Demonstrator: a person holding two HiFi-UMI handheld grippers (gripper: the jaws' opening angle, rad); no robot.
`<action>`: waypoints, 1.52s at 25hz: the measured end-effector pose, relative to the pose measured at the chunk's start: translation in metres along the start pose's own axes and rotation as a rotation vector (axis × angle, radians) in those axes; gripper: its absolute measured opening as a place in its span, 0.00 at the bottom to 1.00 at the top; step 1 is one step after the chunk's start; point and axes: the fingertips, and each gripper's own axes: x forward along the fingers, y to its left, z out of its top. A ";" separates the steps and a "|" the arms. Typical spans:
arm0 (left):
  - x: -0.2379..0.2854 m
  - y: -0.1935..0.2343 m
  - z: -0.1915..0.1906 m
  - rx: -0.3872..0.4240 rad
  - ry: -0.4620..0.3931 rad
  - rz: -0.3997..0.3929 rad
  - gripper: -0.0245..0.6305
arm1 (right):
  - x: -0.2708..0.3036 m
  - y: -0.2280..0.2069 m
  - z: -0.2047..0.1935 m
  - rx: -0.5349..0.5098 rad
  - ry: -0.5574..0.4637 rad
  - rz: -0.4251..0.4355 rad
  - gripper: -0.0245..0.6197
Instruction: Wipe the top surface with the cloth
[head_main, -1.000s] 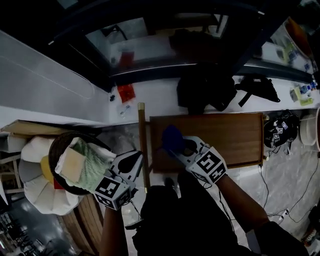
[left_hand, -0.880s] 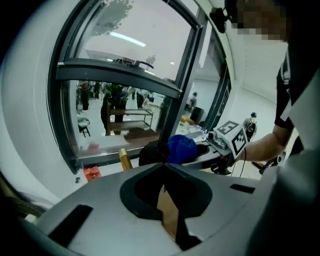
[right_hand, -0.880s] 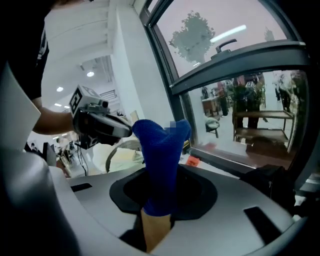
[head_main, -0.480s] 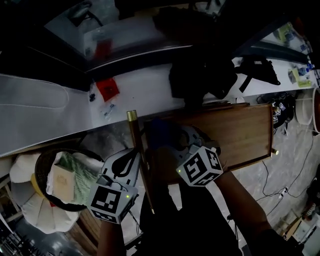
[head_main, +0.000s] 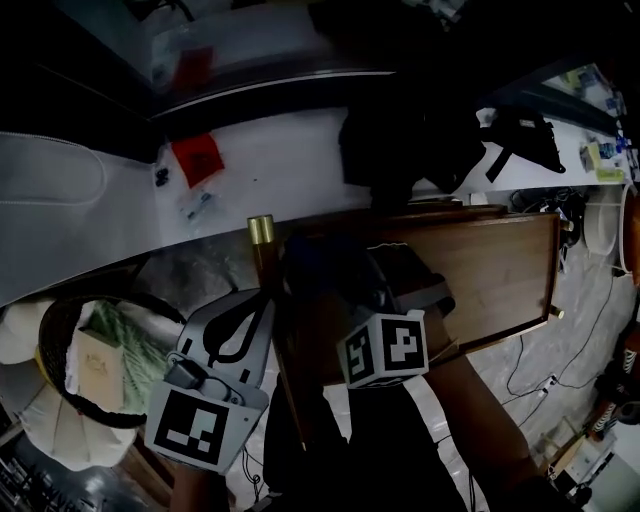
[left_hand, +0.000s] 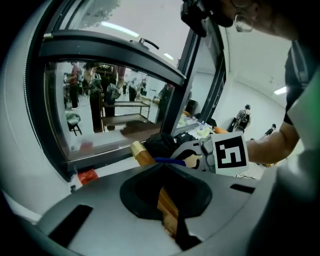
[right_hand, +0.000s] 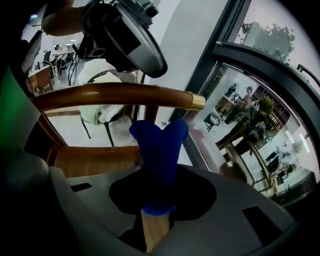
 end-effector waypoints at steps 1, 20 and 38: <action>0.001 0.001 0.000 0.003 -0.005 -0.003 0.05 | 0.003 0.001 -0.002 -0.002 0.006 0.004 0.19; -0.009 -0.009 -0.004 0.020 0.022 0.015 0.05 | 0.024 0.044 -0.015 0.019 0.035 0.129 0.19; -0.011 -0.021 -0.004 0.009 0.029 -0.006 0.05 | -0.014 0.142 -0.025 0.059 0.043 0.312 0.19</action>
